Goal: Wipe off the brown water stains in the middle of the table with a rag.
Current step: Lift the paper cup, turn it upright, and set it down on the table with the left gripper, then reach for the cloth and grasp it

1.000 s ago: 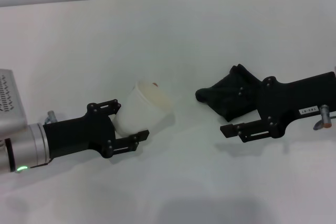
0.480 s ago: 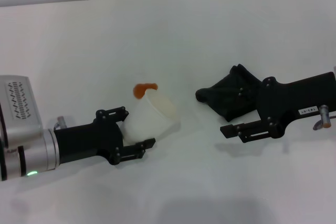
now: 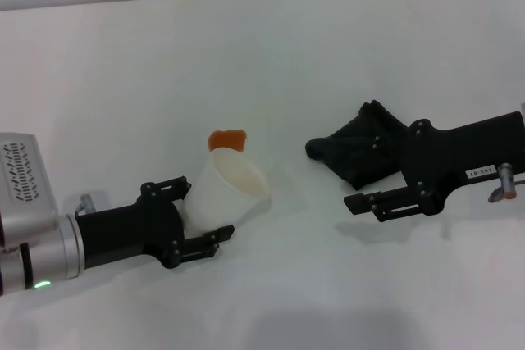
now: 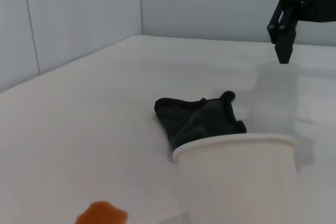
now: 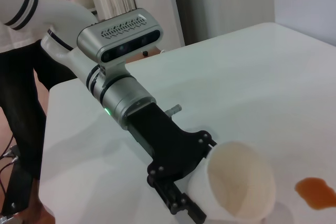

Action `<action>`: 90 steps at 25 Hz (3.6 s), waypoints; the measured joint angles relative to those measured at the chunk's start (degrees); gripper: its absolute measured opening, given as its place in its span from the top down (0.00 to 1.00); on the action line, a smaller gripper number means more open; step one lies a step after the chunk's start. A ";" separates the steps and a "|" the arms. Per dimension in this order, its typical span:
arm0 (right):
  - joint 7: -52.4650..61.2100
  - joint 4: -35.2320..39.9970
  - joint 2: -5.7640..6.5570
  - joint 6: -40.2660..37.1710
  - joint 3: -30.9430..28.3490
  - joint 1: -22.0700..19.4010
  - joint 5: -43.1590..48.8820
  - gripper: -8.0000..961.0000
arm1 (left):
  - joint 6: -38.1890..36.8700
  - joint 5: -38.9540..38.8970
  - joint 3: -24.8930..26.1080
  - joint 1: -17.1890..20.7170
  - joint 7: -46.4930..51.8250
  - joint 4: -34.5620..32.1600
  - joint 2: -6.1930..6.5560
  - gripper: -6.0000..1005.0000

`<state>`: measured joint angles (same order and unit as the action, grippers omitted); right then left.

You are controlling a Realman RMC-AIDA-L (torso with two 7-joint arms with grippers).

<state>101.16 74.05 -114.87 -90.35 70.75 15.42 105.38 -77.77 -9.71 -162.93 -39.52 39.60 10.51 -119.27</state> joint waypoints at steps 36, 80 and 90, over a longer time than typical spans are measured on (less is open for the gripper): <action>0.30 -0.22 0.00 -0.18 0.18 -0.14 -0.01 0.34 | -4.17 -1.08 0.05 1.96 -0.57 2.43 0.24 0.13; 29.73 6.16 -0.41 4.84 9.24 14.13 27.00 0.34 | -33.33 -8.08 -0.11 11.06 7.87 28.57 3.18 0.13; 34.59 5.91 -0.44 4.43 12.57 19.66 32.56 0.34 | -35.95 -5.81 -0.10 7.22 11.96 34.83 3.05 0.13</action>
<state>135.75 79.96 -115.31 -85.93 83.32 35.08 137.95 -113.73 -15.52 -163.03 -32.30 51.56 45.33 -116.22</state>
